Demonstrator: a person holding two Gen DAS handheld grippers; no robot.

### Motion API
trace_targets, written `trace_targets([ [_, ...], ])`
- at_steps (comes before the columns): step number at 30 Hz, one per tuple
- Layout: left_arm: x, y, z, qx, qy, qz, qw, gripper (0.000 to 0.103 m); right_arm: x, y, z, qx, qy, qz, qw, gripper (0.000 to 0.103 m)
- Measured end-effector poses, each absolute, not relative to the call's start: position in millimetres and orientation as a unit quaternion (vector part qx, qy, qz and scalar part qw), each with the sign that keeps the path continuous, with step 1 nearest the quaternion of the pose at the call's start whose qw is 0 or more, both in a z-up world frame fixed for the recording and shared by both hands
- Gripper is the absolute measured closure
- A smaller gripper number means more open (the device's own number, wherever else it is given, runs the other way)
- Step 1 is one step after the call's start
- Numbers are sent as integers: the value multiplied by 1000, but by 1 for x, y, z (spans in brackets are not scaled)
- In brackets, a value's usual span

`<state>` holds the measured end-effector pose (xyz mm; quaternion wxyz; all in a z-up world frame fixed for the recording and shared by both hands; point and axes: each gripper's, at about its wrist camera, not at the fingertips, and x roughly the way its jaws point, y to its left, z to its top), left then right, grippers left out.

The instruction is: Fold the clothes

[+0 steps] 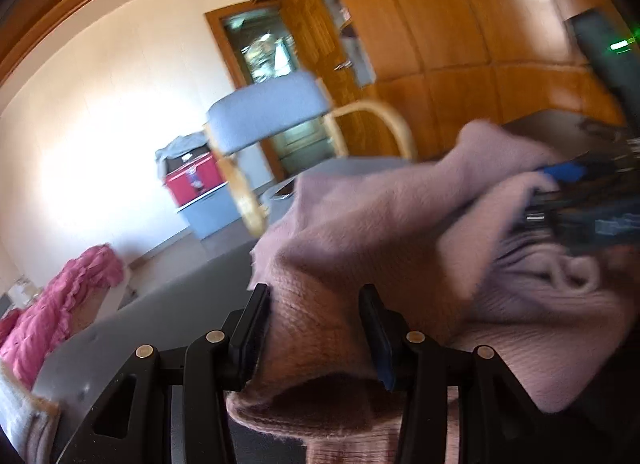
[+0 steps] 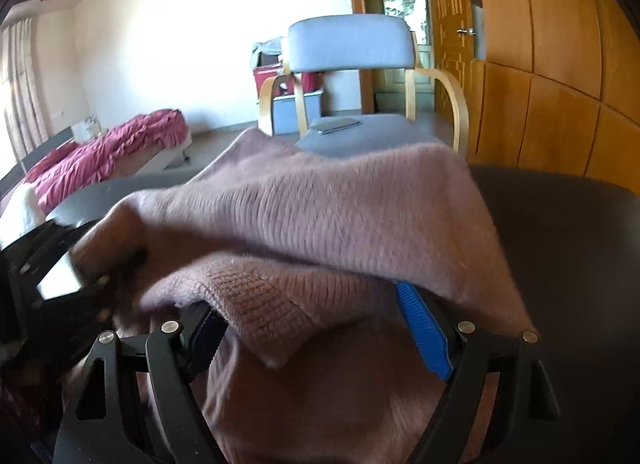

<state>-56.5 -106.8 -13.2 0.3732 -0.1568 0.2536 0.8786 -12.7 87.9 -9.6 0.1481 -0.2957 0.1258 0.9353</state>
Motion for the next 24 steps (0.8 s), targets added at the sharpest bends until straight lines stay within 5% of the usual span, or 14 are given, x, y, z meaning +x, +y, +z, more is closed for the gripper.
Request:
trace_targets([
  [12, -57, -35, -21, -155, 348, 851, 362, 58, 2, 104, -17, -246, 203, 940, 126, 19],
  [17, -78, -31, -23, -206, 304, 853, 371, 87, 6, 113, -22, -245, 234, 933, 124, 17],
  [24, -84, -59, -8, -194, 206, 885, 369, 94, 14, 135, -38, -241, 312, 911, 119, 15],
])
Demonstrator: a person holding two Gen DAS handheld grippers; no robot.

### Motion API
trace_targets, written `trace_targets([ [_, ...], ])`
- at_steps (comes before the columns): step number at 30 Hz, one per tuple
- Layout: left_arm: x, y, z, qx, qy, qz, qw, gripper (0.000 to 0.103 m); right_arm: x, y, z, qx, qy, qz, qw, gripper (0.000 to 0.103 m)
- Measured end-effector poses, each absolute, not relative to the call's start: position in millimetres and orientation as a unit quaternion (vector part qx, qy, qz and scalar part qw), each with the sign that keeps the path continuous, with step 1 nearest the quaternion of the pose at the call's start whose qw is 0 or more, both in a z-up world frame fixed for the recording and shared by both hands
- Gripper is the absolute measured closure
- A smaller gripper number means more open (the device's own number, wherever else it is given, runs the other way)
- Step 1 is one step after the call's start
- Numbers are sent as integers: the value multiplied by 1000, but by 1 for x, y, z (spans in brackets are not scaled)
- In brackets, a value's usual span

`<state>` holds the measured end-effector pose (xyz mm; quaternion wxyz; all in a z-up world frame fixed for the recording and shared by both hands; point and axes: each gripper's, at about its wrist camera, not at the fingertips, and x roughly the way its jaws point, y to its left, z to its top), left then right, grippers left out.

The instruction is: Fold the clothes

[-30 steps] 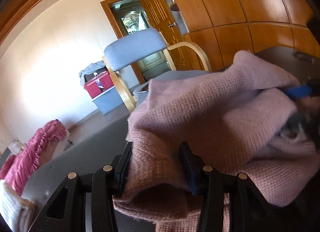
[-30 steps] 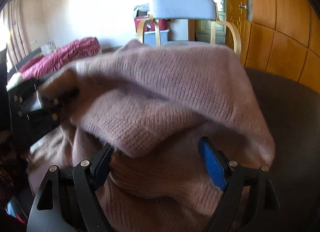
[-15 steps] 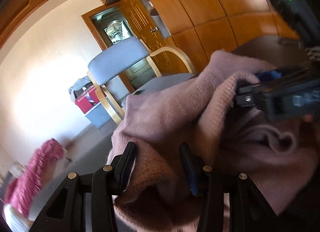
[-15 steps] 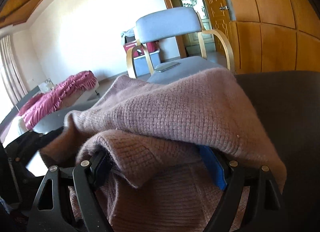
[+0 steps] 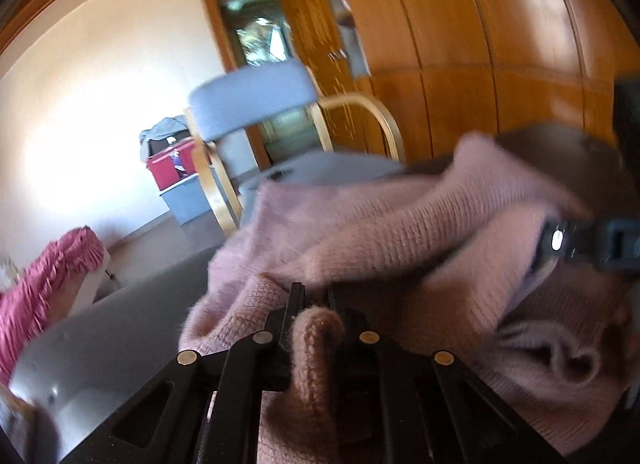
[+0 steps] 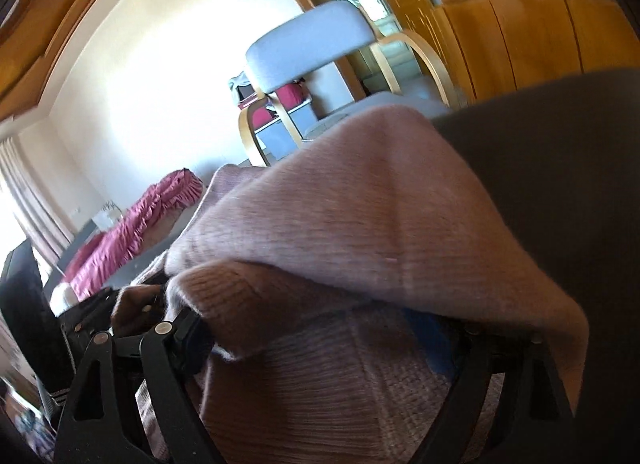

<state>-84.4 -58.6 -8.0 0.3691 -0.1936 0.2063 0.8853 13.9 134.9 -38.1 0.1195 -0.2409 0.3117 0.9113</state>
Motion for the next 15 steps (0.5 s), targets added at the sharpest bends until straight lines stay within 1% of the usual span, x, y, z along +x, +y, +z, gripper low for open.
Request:
trace_targets([
  [2, -85, -73, 5, -179, 168, 900, 359, 94, 15, 137, -38, -235, 320, 910, 119, 15],
  [4, -88, -85, 14, -177, 134, 901, 373, 93, 16, 137, -38, -232, 322, 910, 119, 15],
  [6, -84, -91, 14, -183, 137, 888, 398, 88, 16, 136, -38, -231, 323, 910, 119, 15],
  [9, -69, -85, 5, -183, 189, 868, 421, 81, 16, 135, -37, -230, 321, 911, 119, 15],
  [11, -59, -82, 0, -180, 216, 855, 435, 77, 16, 134, -37, -231, 319, 911, 120, 15],
  [12, -51, -80, -2, -181, 231, 841, 454, 77, 16, 134, -38, -231, 319, 911, 119, 15],
  [14, -40, -80, 0, -178, 230, 820, 493, 77, 17, 134, -38, -230, 322, 911, 118, 15],
  [15, -35, -82, 2, -181, 225, 805, 519, 74, 18, 135, -38, -230, 323, 910, 118, 15],
])
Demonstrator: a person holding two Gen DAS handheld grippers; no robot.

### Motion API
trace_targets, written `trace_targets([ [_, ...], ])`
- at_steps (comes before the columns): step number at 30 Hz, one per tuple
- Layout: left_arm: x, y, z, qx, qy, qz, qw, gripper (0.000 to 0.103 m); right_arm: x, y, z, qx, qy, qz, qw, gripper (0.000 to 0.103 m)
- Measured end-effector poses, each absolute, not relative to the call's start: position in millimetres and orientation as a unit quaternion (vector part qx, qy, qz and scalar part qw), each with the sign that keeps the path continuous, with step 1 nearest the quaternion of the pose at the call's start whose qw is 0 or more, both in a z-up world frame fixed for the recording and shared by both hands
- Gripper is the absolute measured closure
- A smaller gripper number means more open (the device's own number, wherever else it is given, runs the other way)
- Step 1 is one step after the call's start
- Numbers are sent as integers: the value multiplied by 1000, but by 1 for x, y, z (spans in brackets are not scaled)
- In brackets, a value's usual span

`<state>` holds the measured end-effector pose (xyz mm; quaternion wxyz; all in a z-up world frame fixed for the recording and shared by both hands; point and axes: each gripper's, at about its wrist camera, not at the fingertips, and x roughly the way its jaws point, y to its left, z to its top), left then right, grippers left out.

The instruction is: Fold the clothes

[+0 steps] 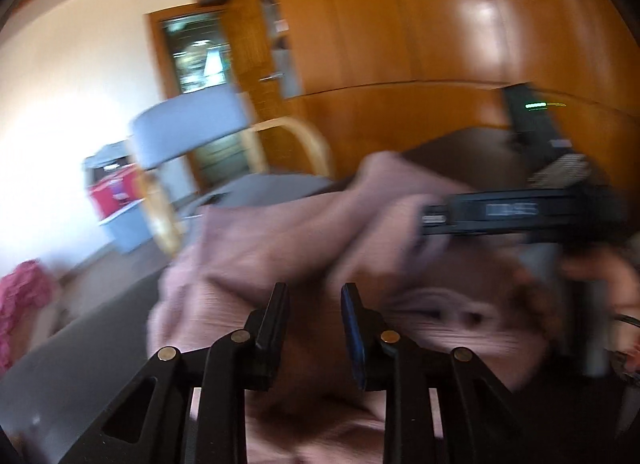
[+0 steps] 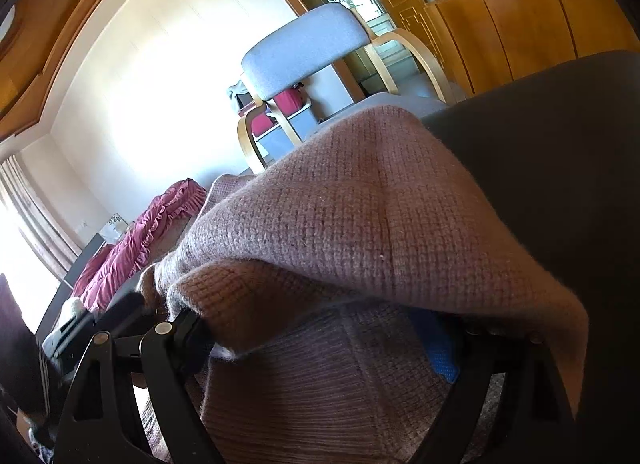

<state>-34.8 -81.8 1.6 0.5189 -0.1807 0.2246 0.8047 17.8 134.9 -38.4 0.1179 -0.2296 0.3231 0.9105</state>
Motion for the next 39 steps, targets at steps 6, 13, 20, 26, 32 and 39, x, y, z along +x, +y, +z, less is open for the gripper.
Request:
trace_targets([
  [6, -26, -67, -5, -183, 258, 796, 515, 72, 19, 135, -39, -227, 327, 910, 115, 15],
  [13, 0, -48, -16, -159, 328, 769, 525, 72, 21, 136, -41, -224, 332, 910, 111, 15],
  [20, -28, -30, -28, -181, 354, 811, 428, 69, 21, 136, -41, -223, 332, 910, 110, 15],
  [26, -39, -25, -29, -190, 318, 832, 414, 98, 19, 136, -41, -224, 329, 911, 111, 15],
  [32, -49, -50, 20, -162, 200, 871, 418, 99, 22, 134, -38, -221, 325, 913, 110, 15],
  [39, -39, -78, 50, -117, 156, 882, 430, 99, 20, 110, -33, -269, 268, 921, 83, 15],
])
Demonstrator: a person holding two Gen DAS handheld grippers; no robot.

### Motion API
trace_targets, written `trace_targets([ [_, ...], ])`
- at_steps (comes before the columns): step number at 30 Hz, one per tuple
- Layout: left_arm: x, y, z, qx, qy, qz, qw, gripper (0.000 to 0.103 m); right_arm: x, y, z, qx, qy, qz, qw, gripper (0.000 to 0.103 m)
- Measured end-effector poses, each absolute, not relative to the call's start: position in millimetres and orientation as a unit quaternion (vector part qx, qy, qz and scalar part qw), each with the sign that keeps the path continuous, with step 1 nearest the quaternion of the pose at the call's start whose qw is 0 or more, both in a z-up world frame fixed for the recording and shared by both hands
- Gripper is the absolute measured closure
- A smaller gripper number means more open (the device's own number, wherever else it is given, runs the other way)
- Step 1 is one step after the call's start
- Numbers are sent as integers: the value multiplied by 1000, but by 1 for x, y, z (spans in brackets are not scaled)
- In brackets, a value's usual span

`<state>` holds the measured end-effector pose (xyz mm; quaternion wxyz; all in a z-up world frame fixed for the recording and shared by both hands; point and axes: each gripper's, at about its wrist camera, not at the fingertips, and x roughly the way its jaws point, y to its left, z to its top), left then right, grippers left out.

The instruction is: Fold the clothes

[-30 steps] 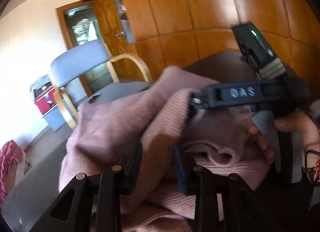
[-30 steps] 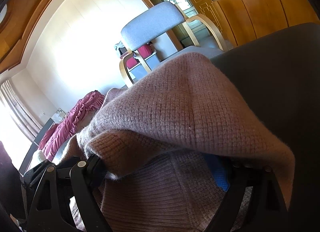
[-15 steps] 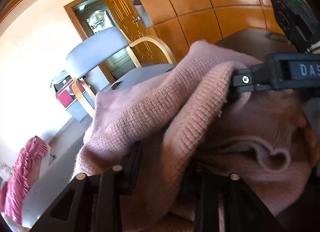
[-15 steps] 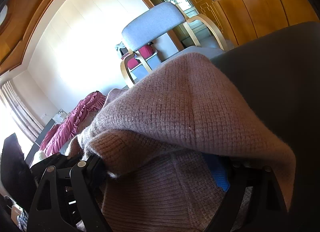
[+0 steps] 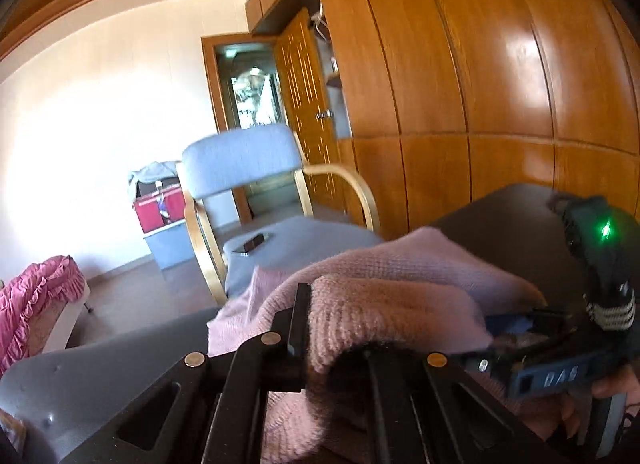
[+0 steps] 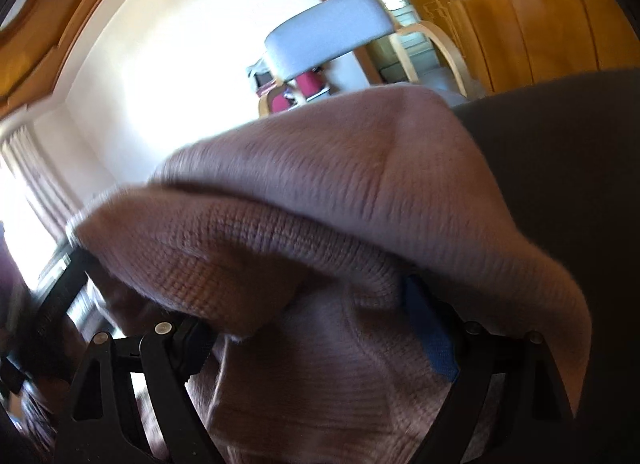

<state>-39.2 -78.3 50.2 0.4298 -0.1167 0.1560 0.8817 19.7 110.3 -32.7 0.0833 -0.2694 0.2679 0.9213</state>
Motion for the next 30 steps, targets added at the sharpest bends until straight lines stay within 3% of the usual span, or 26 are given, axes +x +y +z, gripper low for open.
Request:
trace_targets([
  [10, -30, -113, 82, -78, 81, 881, 460, 99, 15, 85, -20, -267, 186, 938, 118, 15],
  [12, -28, -119, 87, -73, 73, 882, 461, 99, 16, 76, -12, -250, 151, 948, 125, 27],
  [14, -28, -126, 93, -69, 60, 882, 462, 99, 19, 68, -1, -234, 117, 957, 123, 49],
  [16, -30, -135, 99, -65, 42, 882, 464, 99, 24, 62, 10, -207, 102, 966, 120, 56],
  [21, -17, -163, 117, -35, 13, 886, 462, 99, 39, 49, 39, -137, 60, 980, 133, 57],
  [30, -10, -210, 149, -12, -50, 888, 457, 99, 49, 23, 84, -42, 36, 993, 100, 74],
])
